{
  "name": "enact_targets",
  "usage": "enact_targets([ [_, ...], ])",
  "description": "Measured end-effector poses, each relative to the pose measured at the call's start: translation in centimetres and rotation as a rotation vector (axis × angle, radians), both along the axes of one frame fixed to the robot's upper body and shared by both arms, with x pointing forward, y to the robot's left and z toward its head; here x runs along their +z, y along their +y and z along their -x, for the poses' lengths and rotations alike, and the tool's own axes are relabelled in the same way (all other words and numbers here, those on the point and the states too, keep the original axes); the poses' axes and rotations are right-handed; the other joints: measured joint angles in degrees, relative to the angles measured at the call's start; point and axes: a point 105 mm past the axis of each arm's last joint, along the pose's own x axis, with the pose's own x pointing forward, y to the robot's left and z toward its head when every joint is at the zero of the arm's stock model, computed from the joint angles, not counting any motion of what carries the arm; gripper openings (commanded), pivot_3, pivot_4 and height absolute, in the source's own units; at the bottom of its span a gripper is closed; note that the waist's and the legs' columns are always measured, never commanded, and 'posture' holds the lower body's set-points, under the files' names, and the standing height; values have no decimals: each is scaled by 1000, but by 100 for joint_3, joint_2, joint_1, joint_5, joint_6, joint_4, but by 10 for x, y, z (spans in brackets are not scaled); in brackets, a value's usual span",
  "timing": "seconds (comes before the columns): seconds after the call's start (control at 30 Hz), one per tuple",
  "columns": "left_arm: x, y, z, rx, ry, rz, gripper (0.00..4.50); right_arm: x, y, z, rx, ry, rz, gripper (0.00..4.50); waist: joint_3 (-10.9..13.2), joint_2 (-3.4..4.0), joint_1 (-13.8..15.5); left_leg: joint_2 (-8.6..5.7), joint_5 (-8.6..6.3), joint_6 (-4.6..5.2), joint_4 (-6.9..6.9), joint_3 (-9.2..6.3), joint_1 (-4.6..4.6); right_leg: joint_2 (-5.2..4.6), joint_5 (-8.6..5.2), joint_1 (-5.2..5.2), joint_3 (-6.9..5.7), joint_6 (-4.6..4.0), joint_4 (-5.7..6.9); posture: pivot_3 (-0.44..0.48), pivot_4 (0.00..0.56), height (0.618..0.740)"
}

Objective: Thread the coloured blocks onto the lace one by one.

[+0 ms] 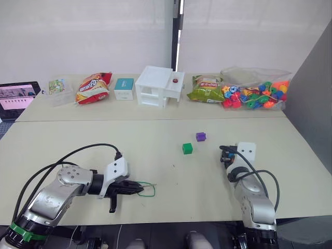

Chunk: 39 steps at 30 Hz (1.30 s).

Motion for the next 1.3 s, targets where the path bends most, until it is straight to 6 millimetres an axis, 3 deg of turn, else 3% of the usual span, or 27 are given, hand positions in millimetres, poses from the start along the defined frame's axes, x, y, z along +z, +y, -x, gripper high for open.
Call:
enact_targets([
  [0.13,-1,1,1,0,1,0,0,11,30,23,109,-26,3,1212,0,1,2,1,0,0,-5,-3,-1,0,0,-3,-1,0,1,0,150,740],
  [0.3,1,0,0,-4,-13,2,0,12,113,73,447,41,4,1212,0,1,-4,0,0,0,-4,-2,0,0,-1,0,-1,0,-7,0,150,740],
  [0.37,4,-1,-3,-9,-27,3,0,6,131,84,521,77,18,1212,0,0,11,0,0,0,-2,-3,-1,0,-2,9,-4,1,-24,0,150,740],
  [0.53,6,-6,-1,-20,-16,1,0,-19,135,82,511,194,10,1212,-1,-2,15,1,1,-2,-2,-2,-2,0,-2,7,-4,1,-30,0,150,740],
  [0.7,13,-13,-5,-34,-33,10,0,-22,143,80,515,216,-22,1212,-4,-4,-16,3,1,-2,-3,-3,3,3,-1,8,-5,1,-26,0,150,740],
  [0.77,12,-14,-4,-36,-26,11,0,-22,143,80,517,214,-20,2259,-4,-5,-21,4,1,-2,-4,-5,4,4,-1,8,-5,1,-24,0,150,740],
  [0.97,12,-19,-4,-44,-23,20,0,-11,138,85,589,177,6,4282,-3,-4,5,1,1,-2,2,-4,-4,1,-1,8,-5,1,-29,0,150,740],
  [1.1,12,-21,-5,-43,-24,28,0,22,130,85,737,80,95,4453,-3,-4,9,2,1,-2,5,-7,-3,3,-1,11,-7,1,-29,0,150,740],
  [1.3,10,-31,-3,-51,-29,48,0,34,107,91,1239,210,343,4453,1,-8,13,2,0,1,13,-5,-2,4,-2,22,-9,1,-38,0,150,740],
])
